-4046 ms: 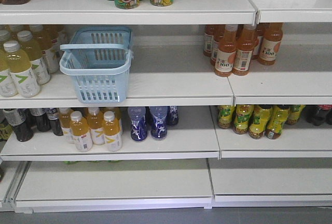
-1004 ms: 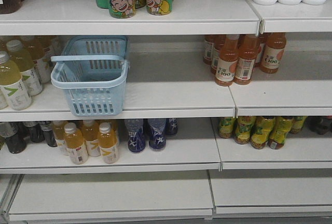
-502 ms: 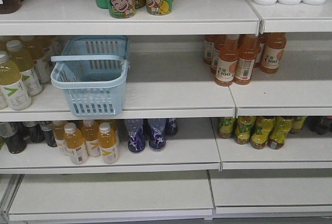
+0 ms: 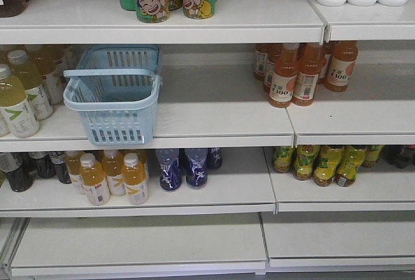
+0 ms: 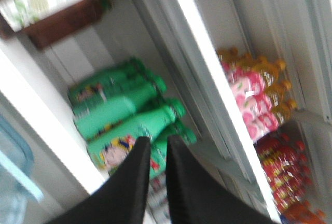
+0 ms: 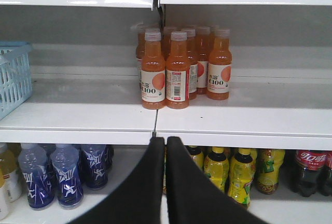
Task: Place coke in basket with both arms
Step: 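Position the base in front of the light-blue basket on the shelf, then reach the left gripper to the light-blue basket handle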
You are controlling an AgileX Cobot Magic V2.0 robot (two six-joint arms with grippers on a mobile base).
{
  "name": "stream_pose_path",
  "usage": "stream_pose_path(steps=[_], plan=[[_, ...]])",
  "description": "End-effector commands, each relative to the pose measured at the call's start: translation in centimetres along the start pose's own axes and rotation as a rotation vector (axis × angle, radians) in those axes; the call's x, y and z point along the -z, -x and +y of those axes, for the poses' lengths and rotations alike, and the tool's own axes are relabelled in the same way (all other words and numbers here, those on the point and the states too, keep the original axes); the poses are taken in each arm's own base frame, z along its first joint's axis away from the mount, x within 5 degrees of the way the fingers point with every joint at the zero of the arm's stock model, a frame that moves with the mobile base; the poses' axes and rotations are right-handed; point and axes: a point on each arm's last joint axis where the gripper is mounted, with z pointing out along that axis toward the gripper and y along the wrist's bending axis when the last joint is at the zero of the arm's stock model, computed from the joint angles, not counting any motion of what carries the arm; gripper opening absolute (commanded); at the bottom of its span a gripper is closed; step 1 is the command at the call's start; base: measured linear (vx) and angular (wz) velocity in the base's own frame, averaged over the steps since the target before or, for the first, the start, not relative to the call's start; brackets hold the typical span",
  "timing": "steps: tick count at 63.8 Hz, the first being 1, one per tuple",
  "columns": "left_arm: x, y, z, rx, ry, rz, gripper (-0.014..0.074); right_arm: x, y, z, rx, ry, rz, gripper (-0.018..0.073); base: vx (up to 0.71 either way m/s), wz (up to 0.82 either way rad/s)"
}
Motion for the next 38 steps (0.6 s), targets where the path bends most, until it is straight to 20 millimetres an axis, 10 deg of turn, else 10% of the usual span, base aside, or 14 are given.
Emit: stream_pose_path(steps=[1,18,38], plan=[[-2.5,-0.9,0.3,0.105,-0.106,0.110,0.0212,0.1,0.3,-0.1,0.007,-0.009,-0.080,-0.0004,0.00,0.00],[-7.7,-2.7,6.5,0.300,0.002,0.199,0.0544,0.1,0.3,-0.1,0.007,-0.009,-0.080,-0.0004,0.00,0.00],[-13.8,-3.4,11.3,0.377,0.062,0.226,0.0565,0.1,0.3,-0.1,0.007,-0.009,-0.080,-0.0004,0.00,0.00]])
